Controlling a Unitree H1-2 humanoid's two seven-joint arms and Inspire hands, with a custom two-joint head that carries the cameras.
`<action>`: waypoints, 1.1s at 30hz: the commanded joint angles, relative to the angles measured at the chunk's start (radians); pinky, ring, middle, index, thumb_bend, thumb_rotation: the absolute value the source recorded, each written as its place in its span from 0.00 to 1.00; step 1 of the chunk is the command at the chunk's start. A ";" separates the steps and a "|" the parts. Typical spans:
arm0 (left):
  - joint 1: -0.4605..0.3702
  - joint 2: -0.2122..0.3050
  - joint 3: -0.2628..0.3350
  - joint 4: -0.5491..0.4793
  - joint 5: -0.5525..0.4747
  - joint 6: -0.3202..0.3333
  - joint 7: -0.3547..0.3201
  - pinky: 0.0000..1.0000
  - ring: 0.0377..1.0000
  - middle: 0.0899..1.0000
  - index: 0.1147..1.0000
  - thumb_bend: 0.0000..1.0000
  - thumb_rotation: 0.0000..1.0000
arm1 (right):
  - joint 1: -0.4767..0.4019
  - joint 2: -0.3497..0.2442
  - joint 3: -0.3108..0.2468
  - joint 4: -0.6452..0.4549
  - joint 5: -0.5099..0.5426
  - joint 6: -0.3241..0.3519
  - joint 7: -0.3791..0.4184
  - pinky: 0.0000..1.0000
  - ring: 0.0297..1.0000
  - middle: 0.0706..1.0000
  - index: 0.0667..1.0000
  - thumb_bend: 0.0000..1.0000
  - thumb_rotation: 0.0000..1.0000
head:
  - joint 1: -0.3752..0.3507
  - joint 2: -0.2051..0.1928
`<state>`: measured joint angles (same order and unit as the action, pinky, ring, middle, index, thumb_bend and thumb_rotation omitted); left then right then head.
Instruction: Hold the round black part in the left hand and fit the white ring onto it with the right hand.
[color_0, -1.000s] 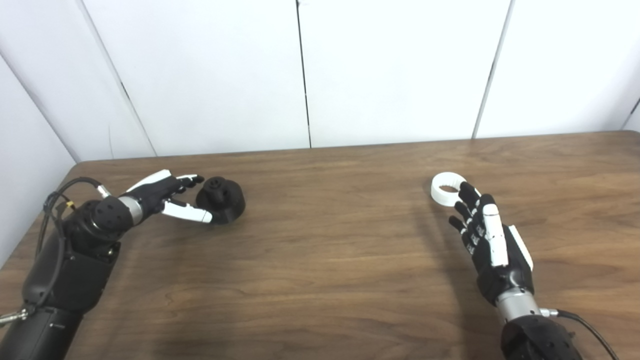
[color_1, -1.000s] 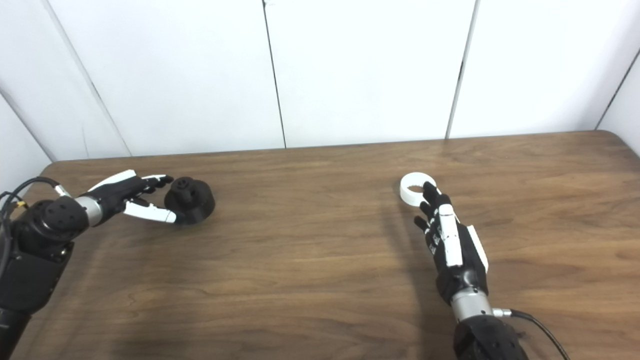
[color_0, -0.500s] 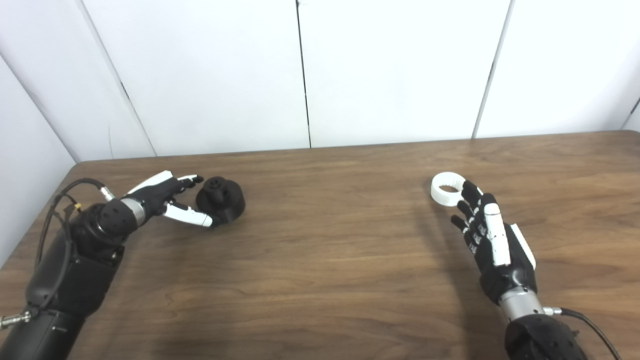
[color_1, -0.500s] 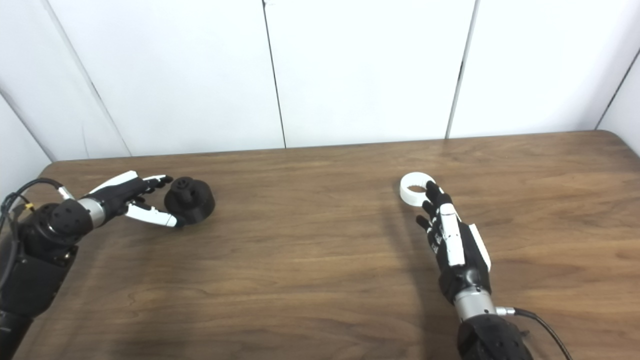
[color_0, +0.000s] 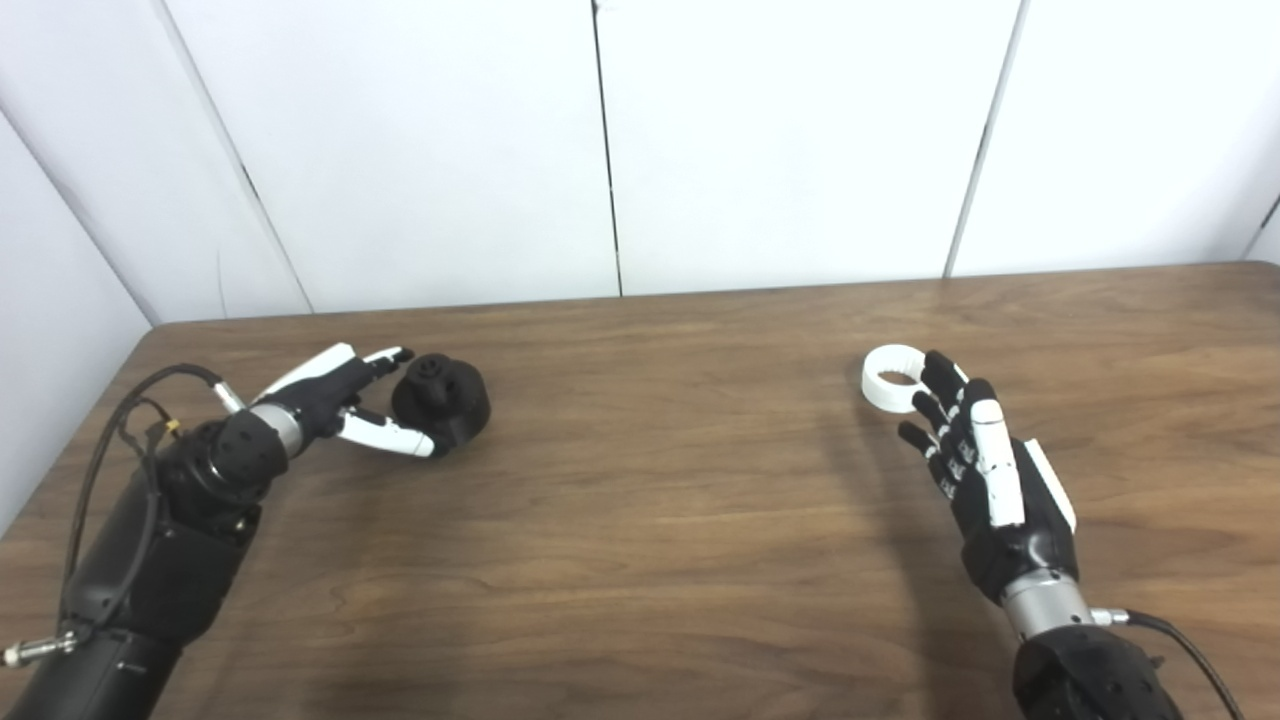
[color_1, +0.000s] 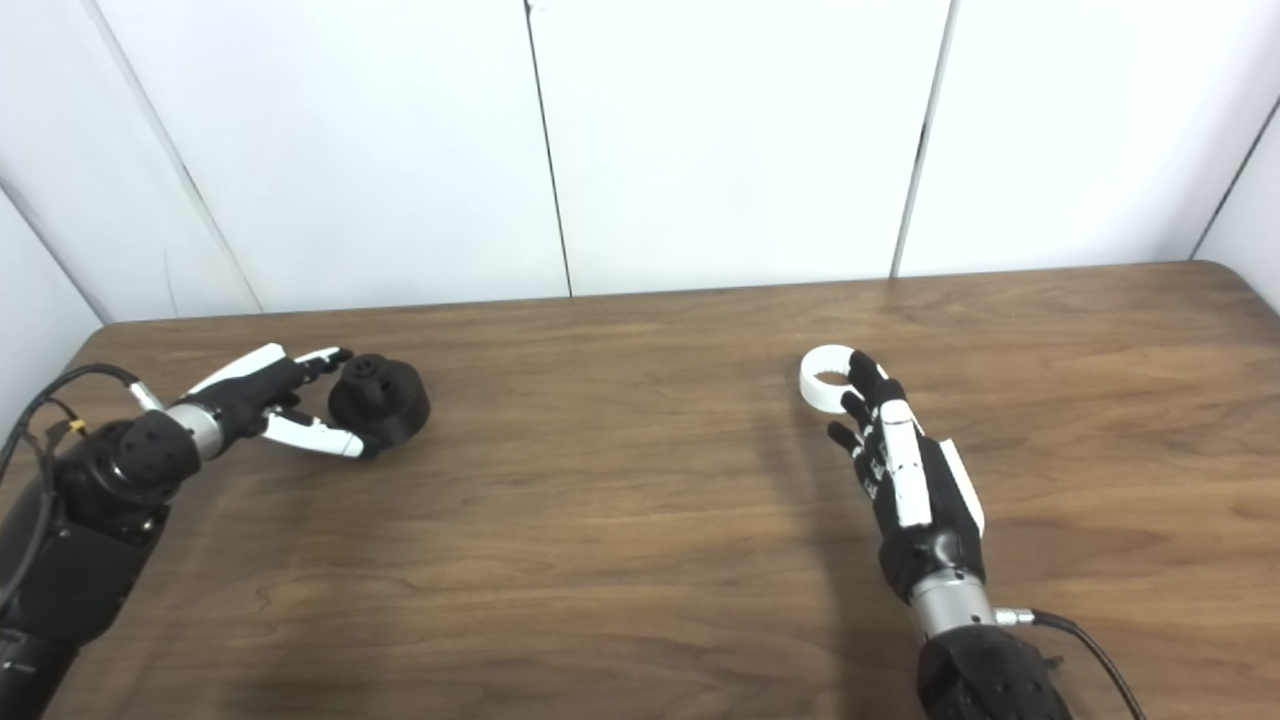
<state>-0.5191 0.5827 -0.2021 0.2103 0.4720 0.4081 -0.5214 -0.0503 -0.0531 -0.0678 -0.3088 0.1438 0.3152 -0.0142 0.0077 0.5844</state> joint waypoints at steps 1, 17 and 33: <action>-0.043 0.021 0.006 0.000 0.002 -0.030 0.032 0.89 1.00 0.99 0.98 1.00 0.36 | -0.029 -0.003 0.000 -0.044 0.003 -0.011 0.009 0.90 0.96 0.97 0.94 0.40 1.00 | 0.001 0.001; -0.062 0.005 -0.031 0.043 0.014 -0.026 0.057 0.89 1.00 1.00 0.96 1.00 0.37 | -0.021 0.001 0.000 -0.051 0.004 -0.015 0.008 0.91 0.96 0.96 0.93 0.40 1.00 | -0.010 -0.003; -0.068 0.009 -0.052 0.066 0.028 -0.084 0.083 0.91 1.00 1.00 0.93 1.00 0.33 | -0.011 0.009 -0.003 -0.052 0.011 -0.024 0.007 0.92 0.96 0.96 0.93 0.41 1.00 | -0.013 -0.007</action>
<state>-0.5416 0.5732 -0.2541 0.2764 0.4968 0.3413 -0.4448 -0.0378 -0.0508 -0.0684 -0.3159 0.1447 0.3184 -0.0144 -0.0046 0.5768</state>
